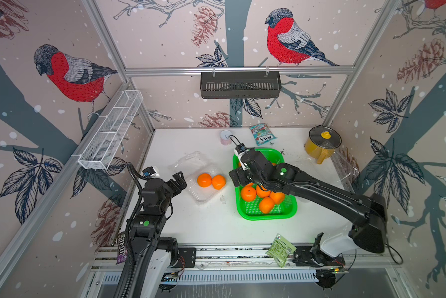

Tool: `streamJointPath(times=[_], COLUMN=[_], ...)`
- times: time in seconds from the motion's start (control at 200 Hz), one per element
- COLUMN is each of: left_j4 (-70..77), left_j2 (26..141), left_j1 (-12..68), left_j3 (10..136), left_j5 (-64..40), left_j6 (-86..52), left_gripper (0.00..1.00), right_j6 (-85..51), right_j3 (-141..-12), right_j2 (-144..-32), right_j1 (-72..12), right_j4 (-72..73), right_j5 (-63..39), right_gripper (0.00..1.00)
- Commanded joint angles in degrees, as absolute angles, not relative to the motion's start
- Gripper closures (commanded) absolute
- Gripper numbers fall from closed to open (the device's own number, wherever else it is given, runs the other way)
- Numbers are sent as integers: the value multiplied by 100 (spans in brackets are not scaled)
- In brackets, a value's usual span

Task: Take oranges out of containers
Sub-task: Pick up the orange from the packing box.

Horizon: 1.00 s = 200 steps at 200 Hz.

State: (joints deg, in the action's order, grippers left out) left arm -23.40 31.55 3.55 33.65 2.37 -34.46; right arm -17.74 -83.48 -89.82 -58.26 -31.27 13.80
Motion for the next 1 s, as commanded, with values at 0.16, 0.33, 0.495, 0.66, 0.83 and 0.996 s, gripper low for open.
streamJointPath(times=[0.16,0.33,0.495,0.66,0.83,0.996], left_j4=[-2631,-2088,-2883,-4396,-4071,-2754], left_j2=[4006,4193,5378,6504,6874,6509], left_j1=[352,365,582,615,620,930], left_j3=[3809,3488,4323,5684,5715,4654], left_j5=[-875,-1682,-1794,-981,-1383,-1595], left_j6=[-4024,-4922,-4204,-3144,-3757,-5091], left_gripper=[5,15,24,26,24,25], right_j6=[-1304,-1694,-1713,-1648,-1407,-1486], right_j3=[-8321,-7291,-6271,-5730,-5601,-5379], right_j2=[-8866,-7842,-6700,-6109,-5927,-5798], right_j1=[-5985,-5724,-5155,-4785,-4652,-4526], right_j4=[-2861,-2451,-1880,-1660,-1696,-1593], right_j5=[2344,3221,2727,2284,2155,1840], right_gripper=[2,1,1,0,0,0])
